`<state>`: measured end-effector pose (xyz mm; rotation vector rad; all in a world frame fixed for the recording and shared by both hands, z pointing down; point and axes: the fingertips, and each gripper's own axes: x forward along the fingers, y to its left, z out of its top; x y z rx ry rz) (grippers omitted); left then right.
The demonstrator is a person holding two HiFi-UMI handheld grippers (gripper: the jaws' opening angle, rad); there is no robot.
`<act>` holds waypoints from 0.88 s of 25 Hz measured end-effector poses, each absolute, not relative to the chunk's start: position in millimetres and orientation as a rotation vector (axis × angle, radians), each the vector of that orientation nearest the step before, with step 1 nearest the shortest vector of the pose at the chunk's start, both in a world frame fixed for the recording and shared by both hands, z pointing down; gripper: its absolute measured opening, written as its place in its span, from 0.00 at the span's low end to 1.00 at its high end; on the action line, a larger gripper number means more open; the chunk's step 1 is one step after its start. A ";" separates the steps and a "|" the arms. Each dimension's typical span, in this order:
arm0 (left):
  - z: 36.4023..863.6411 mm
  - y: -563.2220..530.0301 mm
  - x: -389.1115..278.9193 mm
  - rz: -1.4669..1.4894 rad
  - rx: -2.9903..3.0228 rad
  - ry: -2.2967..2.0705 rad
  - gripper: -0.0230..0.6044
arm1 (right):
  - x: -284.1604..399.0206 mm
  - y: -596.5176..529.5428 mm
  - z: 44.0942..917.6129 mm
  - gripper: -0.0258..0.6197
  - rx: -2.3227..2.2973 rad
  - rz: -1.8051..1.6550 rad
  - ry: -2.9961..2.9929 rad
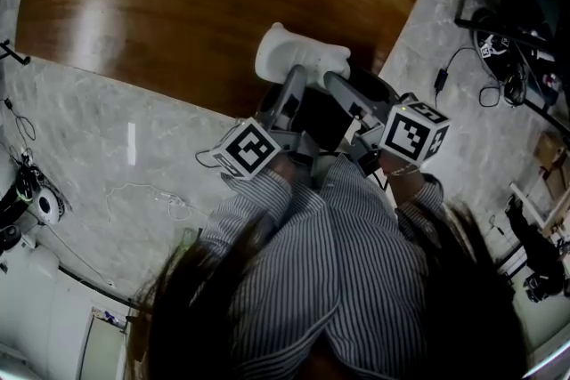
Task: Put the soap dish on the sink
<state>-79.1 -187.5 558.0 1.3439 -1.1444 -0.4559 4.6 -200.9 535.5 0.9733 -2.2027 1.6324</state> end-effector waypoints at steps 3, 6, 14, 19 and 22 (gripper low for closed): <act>558.7 -193.6 -75.9 -0.467 1.332 -1.119 0.27 | 3.0 -202.8 538.4 0.47 0.966 1.628 -2.200; 559.3 -198.8 -78.2 -0.462 1.325 -1.118 0.28 | 0.2 -205.0 538.5 0.47 0.964 1.617 -2.205; 562.5 -195.2 -76.1 -0.431 1.277 -1.106 0.29 | 2.2 -208.9 536.9 0.47 0.979 1.561 -2.210; 562.7 -194.0 -75.7 -0.420 1.250 -1.107 0.34 | 2.3 -212.4 537.5 0.47 0.958 1.463 -2.211; 563.9 -191.8 -74.8 -0.406 1.247 -1.113 0.35 | 1.8 -213.8 537.7 0.47 0.948 1.384 -2.221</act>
